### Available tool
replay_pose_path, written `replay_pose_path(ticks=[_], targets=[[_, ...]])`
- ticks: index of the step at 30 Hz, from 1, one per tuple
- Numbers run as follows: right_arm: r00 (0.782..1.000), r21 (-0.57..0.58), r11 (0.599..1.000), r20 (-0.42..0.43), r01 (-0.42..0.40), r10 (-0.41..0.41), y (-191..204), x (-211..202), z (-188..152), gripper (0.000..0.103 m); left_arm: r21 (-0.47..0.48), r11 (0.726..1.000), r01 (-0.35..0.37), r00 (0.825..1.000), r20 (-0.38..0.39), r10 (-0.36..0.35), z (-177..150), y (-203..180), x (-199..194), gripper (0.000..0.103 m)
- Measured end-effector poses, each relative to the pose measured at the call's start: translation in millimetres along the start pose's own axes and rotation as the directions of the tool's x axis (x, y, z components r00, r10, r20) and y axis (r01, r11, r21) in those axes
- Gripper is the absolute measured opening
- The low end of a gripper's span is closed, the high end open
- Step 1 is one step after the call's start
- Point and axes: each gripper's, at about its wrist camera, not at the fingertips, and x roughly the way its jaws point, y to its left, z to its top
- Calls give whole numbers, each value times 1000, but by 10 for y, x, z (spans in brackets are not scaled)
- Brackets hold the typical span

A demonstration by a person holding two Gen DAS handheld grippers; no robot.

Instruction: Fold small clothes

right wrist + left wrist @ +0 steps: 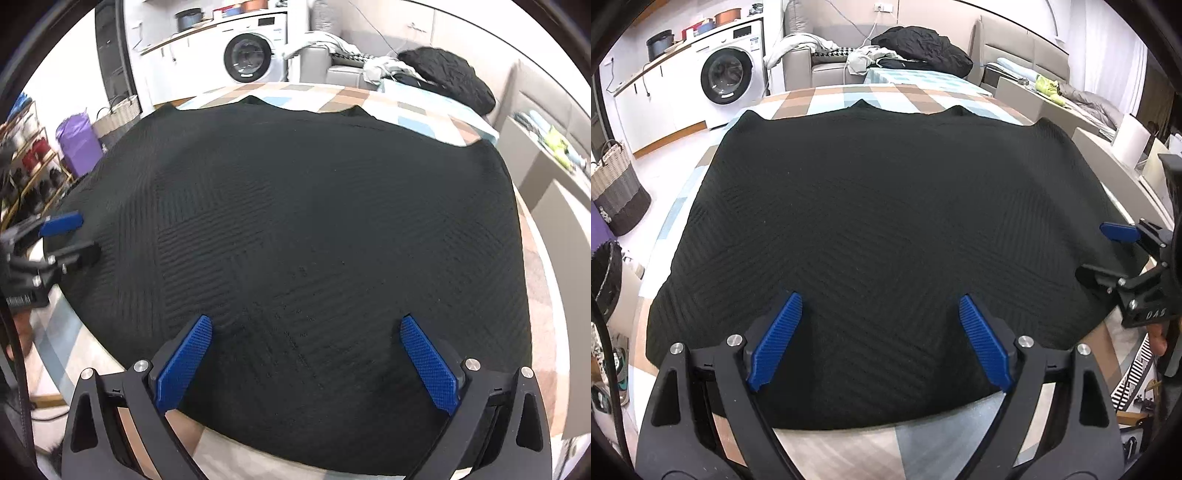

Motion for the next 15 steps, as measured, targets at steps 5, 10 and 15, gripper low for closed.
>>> replay_pose_path(ticks=[5,10,15], targets=[[1000,-2,1000,11,15,-15,27,31,5,102,64,996,-58,998,-8,59,-30,-101,24,102],[999,33,999,34,26,-27,91,-32,-12,103,47,998,-43,999,-32,45,3,-39,52,102],[999,-49,998,46,29,-27,317,-3,15,103,53,997,-47,999,-23,48,14,-41,69,102]])
